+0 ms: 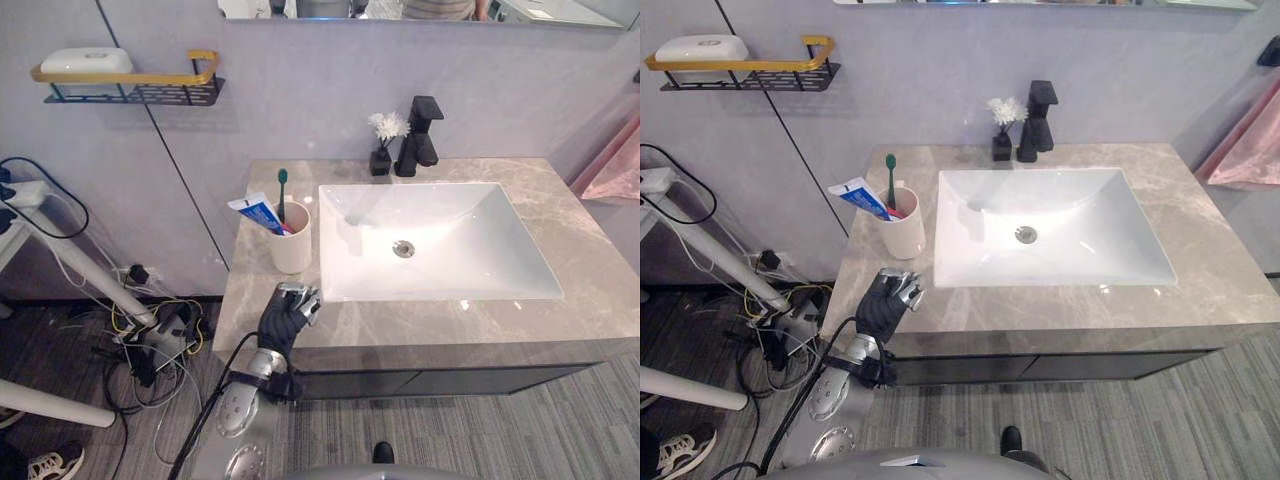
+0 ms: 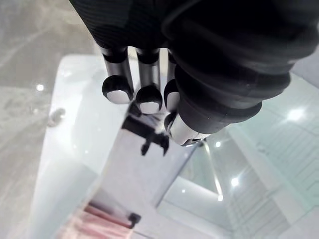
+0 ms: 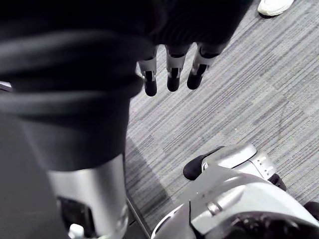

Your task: Organize washtable

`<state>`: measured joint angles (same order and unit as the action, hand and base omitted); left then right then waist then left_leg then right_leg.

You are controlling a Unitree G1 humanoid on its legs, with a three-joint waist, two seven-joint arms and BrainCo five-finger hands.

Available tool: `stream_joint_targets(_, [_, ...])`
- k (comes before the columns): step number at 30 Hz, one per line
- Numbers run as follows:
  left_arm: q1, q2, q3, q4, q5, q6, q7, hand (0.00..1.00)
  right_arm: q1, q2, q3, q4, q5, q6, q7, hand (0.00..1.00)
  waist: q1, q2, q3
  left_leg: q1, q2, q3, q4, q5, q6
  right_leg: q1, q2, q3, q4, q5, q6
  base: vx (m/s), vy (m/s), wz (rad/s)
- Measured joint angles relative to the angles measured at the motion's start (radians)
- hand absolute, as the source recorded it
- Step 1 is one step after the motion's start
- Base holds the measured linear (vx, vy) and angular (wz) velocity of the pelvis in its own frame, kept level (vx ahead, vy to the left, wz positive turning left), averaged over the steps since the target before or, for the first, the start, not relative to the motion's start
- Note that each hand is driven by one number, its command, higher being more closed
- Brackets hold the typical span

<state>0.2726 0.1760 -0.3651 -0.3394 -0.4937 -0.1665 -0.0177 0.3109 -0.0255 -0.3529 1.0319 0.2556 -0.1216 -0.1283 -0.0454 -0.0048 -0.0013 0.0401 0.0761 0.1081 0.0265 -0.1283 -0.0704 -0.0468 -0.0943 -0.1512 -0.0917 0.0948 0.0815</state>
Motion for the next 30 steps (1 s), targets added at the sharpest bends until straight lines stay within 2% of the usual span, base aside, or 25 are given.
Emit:
stream_joint_targets(13, [-0.048, -0.012, -0.033, -0.008, 0.0, -0.005, 0.044, 1.0, 0.0, -0.002, 0.005, 0.0, 0.0, 0.0, -0.003, 0.0, -0.001, 0.001, -0.001, -0.001, 0.001, 0.003, 0.011, -0.001, 0.0, 0.004, -0.001, 0.004, 0.0, 0.001, 0.001, 0.0, 0.0, 0.0])
stream_joint_targets(20, [-0.122, -0.019, -0.037, 0.187, 0.009, 0.001, 0.06, 1.0, -0.001, -0.003, 0.007, -0.001, 0.0, 0.0, -0.008, 0.0, -0.001, 0.001, -0.002, -0.006, 0.001, 0.007, 0.009, -0.001, 0.0, -0.005, 0.0, 0.006, 0.0, 0.002, 0.002, 0.0, 0.0, 0.0])
stream_joint_targets(30, [-0.18, -0.021, -0.024, 0.263, 0.013, 0.008, 0.109, 1.0, -0.002, -0.002, 0.007, -0.002, 0.0, 0.001, -0.013, 0.0, -0.002, -0.001, -0.003, -0.009, 0.0, 0.025, 0.008, -0.002, 0.002, -0.016, 0.001, 0.024, 0.0, 0.005, 0.004, 0.0, 0.002, -0.04])
